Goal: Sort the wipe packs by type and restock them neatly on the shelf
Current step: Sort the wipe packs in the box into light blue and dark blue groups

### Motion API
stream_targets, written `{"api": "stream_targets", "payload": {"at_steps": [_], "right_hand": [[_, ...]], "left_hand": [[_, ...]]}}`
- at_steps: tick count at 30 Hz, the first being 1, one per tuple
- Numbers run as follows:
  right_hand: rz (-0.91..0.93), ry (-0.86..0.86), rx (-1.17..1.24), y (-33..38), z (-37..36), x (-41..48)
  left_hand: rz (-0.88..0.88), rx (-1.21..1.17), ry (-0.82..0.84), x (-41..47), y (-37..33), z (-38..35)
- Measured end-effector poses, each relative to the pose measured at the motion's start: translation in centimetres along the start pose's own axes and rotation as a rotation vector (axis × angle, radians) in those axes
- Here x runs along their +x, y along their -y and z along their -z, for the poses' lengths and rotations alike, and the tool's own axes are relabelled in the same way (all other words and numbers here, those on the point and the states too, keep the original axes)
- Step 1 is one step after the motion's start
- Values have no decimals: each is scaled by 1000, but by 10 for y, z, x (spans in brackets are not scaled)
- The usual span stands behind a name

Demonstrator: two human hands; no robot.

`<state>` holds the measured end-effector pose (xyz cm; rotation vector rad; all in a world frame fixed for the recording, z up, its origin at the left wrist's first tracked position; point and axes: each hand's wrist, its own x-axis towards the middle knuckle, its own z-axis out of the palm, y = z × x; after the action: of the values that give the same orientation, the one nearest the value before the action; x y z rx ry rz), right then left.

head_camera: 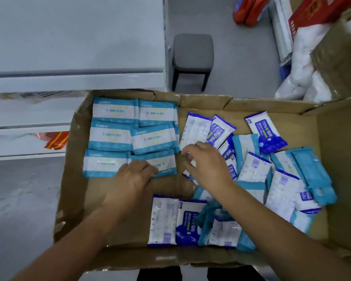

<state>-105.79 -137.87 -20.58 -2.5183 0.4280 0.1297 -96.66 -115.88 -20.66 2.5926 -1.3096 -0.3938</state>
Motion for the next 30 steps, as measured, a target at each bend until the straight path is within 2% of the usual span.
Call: {"api": "stream_targets", "payload": {"at_steps": [4,7,11,16,22,27,30], "right_hand": [[-249,-106,77,-71,60,-66],[-410,-142,65,-122,86,-105],[-567,-52,82,-172,95,-122],[-536,76,-23,-196,95,-110],[-593,81,-21,-224,117,-107],[-752,112,151,-243,131,-130],[-869,22,86,-251,131,-140]], "left_hand": [[-116,-203,197,7,-77,-19],[-90,-265,244,33,-111,-30],[-17,-423,237,76,-144,-39],[-12,-370,329,130,-173,-49],[-28,-342,411,156,-213,-53],[-127,-94,571,140,-221,-55],[-131,-69,672,121,-215,-60]]}}
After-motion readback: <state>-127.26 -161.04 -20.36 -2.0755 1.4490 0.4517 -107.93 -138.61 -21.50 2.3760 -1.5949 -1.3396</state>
